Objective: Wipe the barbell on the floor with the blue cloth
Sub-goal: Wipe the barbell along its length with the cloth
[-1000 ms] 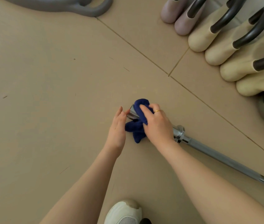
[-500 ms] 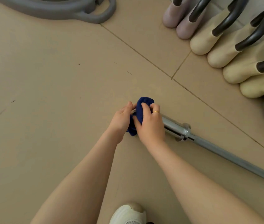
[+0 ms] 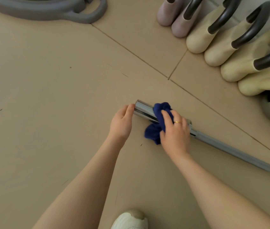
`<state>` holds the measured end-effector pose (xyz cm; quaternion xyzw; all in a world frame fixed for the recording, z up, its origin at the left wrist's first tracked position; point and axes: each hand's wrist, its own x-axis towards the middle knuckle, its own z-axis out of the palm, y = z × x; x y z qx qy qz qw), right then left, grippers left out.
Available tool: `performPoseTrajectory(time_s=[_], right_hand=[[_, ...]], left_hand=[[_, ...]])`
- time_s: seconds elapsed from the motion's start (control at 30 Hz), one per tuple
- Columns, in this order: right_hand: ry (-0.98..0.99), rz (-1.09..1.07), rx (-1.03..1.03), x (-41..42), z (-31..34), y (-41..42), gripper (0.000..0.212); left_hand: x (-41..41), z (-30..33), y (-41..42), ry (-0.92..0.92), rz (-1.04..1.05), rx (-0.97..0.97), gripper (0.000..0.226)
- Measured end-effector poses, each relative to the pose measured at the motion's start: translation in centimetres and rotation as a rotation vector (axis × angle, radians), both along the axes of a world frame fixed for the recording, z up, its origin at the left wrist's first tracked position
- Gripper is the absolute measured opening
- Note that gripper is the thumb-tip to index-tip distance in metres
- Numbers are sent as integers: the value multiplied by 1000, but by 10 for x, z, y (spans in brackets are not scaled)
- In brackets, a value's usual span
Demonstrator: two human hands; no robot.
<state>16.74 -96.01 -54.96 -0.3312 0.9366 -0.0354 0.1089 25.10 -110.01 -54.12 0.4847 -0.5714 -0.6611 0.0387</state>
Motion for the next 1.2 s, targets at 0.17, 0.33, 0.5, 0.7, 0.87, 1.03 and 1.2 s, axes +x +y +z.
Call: performPoseTrajectory(time_s=[0.17, 0.33, 0.5, 0.7, 0.87, 1.03, 1.2], right_hand=[[-11, -166, -64, 1, -8, -11, 56], [-128, 34, -74, 17, -3, -64, 58], [-172, 228, -25, 1, 5, -49, 76], [47, 12, 80, -25, 5, 25, 62], [96, 26, 5, -16, 2, 9, 53], [83, 246, -4, 19, -6, -20, 67], [-66, 276, -27, 1, 3, -14, 56]], left_hand=[[-5, 1, 7, 5, -23, -101, 34], [-7, 1, 12, 22, -33, -116, 30], [-5, 0, 13, 36, -3, -88, 32], [-3, -3, 18, -25, 0, -174, 36], [-6, -5, 14, -131, 27, -237, 29], [-4, -7, 17, -245, 100, -249, 27], [-1, -4, 18, -341, 12, -284, 30]])
